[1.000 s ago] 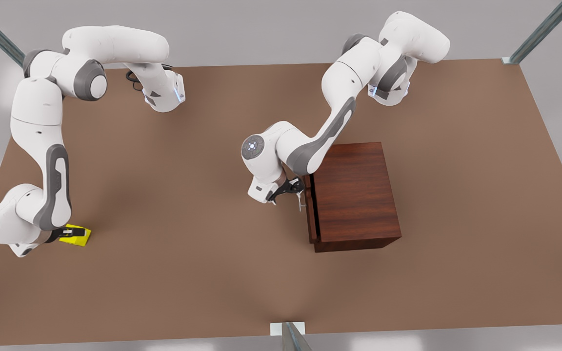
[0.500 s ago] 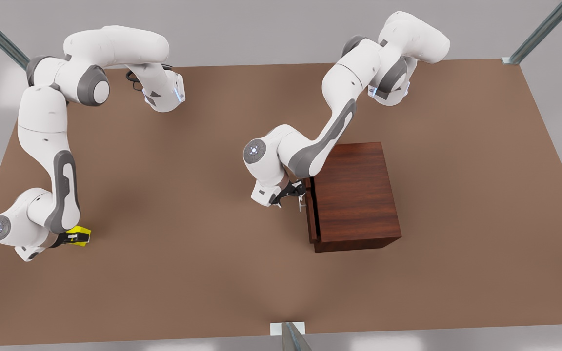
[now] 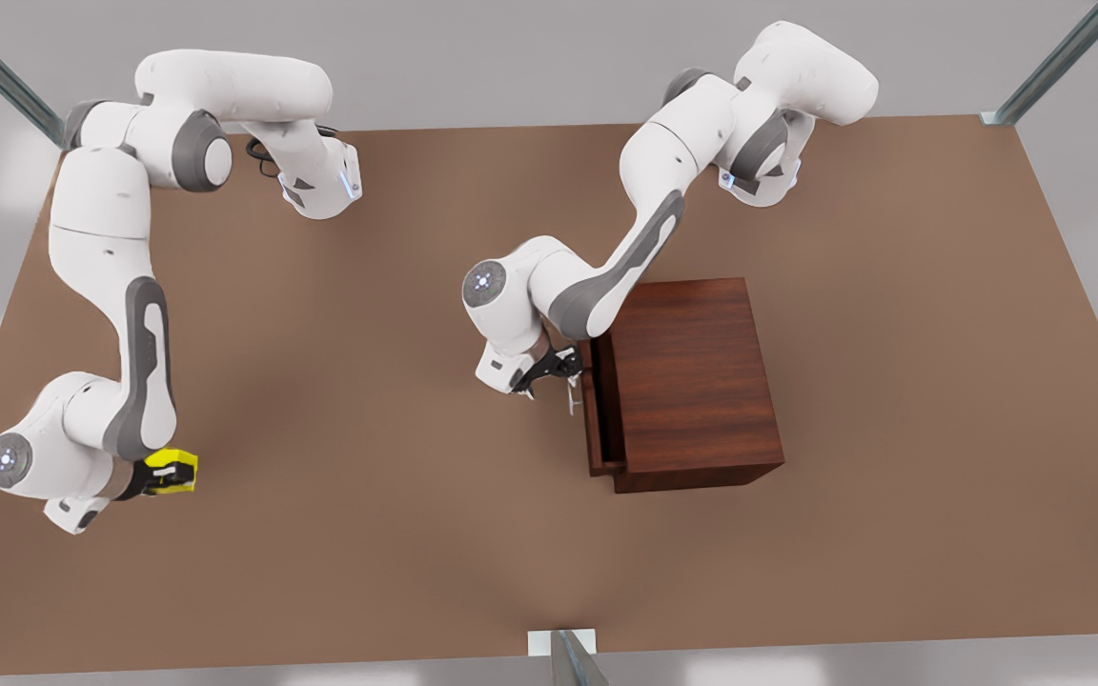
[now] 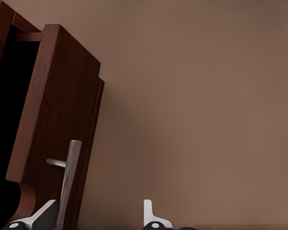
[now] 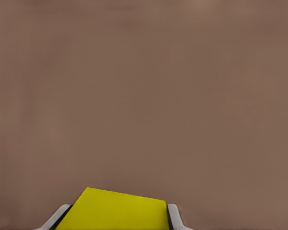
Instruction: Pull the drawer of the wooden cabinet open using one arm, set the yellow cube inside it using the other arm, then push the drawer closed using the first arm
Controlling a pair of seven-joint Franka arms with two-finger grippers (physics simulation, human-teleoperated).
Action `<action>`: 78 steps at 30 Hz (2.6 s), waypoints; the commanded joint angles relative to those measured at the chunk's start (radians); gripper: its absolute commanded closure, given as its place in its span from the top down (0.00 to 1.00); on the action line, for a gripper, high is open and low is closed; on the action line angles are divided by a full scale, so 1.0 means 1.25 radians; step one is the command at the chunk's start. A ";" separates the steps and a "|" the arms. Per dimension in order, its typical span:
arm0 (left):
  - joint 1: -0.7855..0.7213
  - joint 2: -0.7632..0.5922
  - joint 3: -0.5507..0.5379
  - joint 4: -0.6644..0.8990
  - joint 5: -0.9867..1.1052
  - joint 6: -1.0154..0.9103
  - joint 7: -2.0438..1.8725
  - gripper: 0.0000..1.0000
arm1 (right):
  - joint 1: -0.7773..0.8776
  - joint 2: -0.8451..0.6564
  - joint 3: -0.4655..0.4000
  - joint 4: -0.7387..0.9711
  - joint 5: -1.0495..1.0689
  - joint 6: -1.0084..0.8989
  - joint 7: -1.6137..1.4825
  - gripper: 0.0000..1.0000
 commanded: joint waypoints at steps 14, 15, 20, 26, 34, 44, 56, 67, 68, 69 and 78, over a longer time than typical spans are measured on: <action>-0.028 -0.001 -0.002 0.030 -0.025 0.069 -0.063 0.90 | 0.177 -0.021 0.007 0.019 0.019 -0.121 0.223 0.55; -0.033 -0.004 -0.001 0.041 -0.030 0.071 -0.079 0.93 | 0.177 -0.021 0.007 0.019 0.020 -0.121 0.223 0.55; 0.061 -0.128 -0.004 0.044 -0.131 -0.092 -0.133 1.00 | 0.177 -0.021 0.007 0.019 0.020 -0.121 0.223 0.55; 0.457 -0.571 -0.014 -0.281 -0.223 -0.416 0.683 1.00 | 0.229 -0.013 0.172 0.136 0.022 -0.202 0.251 0.55; 0.524 -0.610 -0.021 -0.396 -0.280 -0.364 0.804 1.00 | 0.452 -0.014 0.330 0.220 -0.016 -0.006 0.090 0.55; 0.531 -0.608 -0.023 -0.399 -0.258 -0.362 0.804 1.00 | 0.580 0.003 0.304 0.215 -0.067 0.120 -0.240 0.55; 0.532 -0.608 -0.023 -0.397 -0.256 -0.355 0.804 1.00 | 0.578 0.008 0.309 0.166 -0.064 0.120 -0.277 0.55; 0.532 -0.607 -0.023 -0.398 -0.256 -0.343 0.804 1.00 | 0.555 0.007 0.309 0.145 -0.061 0.118 -0.284 0.55; 0.531 -0.607 -0.023 -0.397 -0.256 -0.343 0.802 1.00 | 0.563 0.007 0.309 0.147 -0.062 0.120 -0.278 0.55; 0.531 -0.607 -0.024 -0.397 -0.256 -0.343 0.801 1.00 | 0.567 0.007 0.309 0.148 -0.060 0.120 -0.277 0.68; 0.514 -0.607 -0.024 -0.396 -0.256 -0.343 0.780 1.00 | 0.537 -0.035 0.312 0.147 -0.050 0.042 -0.277 1.00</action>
